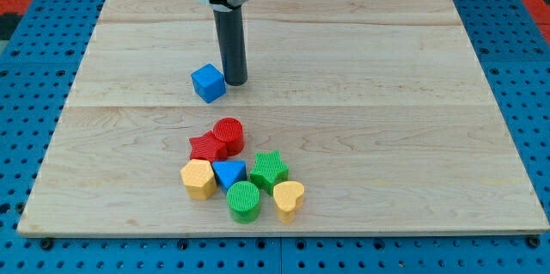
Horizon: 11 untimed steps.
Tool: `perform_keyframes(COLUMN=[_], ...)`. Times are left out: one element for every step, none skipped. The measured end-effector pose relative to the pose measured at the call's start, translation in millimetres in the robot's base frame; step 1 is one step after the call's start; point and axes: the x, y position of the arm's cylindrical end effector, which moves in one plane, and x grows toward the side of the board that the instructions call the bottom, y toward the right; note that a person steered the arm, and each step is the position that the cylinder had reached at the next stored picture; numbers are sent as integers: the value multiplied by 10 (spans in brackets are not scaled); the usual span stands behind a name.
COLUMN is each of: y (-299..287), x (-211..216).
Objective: Move blue cube to top left
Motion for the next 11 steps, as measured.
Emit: perform_keyframes(y=[-195, -564, -528, -227, -191, -757, -1260, -1268, -1508, -1579, -1512], x=[9, 33, 18, 97, 185, 187, 189, 390, 135, -382, -557])
